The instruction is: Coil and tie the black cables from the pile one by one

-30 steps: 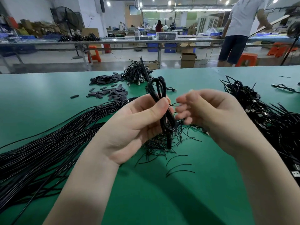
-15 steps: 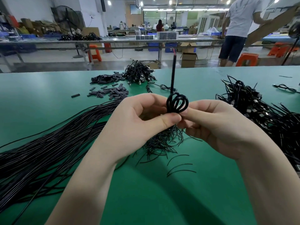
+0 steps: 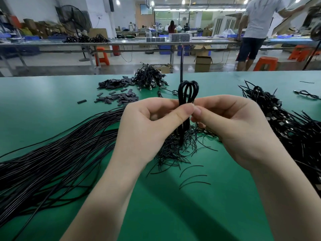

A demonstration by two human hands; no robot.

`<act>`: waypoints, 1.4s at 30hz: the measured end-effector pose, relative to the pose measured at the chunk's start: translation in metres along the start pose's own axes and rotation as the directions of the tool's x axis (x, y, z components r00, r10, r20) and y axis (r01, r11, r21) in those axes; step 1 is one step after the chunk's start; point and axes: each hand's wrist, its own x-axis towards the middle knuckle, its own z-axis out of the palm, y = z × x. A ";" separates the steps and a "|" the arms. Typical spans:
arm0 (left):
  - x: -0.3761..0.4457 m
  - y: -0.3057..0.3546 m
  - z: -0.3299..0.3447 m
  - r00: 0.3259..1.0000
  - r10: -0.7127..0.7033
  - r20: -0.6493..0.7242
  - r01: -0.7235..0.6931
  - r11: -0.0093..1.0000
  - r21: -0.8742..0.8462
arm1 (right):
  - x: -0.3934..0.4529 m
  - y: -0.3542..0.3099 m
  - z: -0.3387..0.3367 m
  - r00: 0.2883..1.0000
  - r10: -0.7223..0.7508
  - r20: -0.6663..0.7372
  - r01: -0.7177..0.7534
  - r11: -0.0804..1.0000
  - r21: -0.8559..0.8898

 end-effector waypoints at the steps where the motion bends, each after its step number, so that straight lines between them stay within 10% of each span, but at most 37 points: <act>1: 0.000 0.000 0.001 0.999 -0.026 -0.033 0.026 0.999 -0.025 | -0.001 -0.002 0.002 0.999 -0.035 -0.006 0.035 0.999 -0.018; 7: 0.000 0.002 0.002 0.975 -0.198 -0.099 0.183 0.973 -0.138 | -0.005 -0.003 0.012 0.951 -0.303 -0.057 0.257 0.882 -0.395; 14: 0.004 0.003 -0.002 0.850 -0.516 0.108 0.524 0.804 -0.280 | -0.003 0.006 0.013 0.629 -0.709 0.319 0.591 0.170 -0.788; 17: 0.005 -0.001 -0.005 0.920 -0.385 0.071 0.389 0.876 -0.285 | -0.002 0.006 0.012 0.748 -0.647 0.150 0.539 0.459 -0.706; 19: 0.006 -0.004 -0.008 0.970 -0.242 -0.002 0.235 0.945 -0.227 | -0.003 0.002 0.014 0.921 -0.382 -0.082 0.307 0.837 -0.453; 21: 0.007 -0.008 -0.011 0.989 -0.125 -0.075 0.114 0.984 -0.135 | -0.001 0.004 0.014 0.988 -0.061 -0.141 0.036 0.984 -0.172; 31: 0.008 -0.017 -0.011 1.000 0.021 0.009 -0.021 1.000 -0.007 | 0.005 0.016 0.007 0.947 0.323 -0.008 -0.317 0.935 0.161; 38: 0.009 -0.025 -0.013 0.999 0.030 0.023 -0.030 1.000 0.008 | 0.004 0.024 0.015 0.974 0.198 -0.114 -0.189 0.978 0.083; 42: 0.010 -0.028 -0.013 1.000 0.014 -0.009 -0.014 0.999 0.042 | 0.003 0.033 0.021 0.970 -0.149 -0.192 0.091 0.956 -0.278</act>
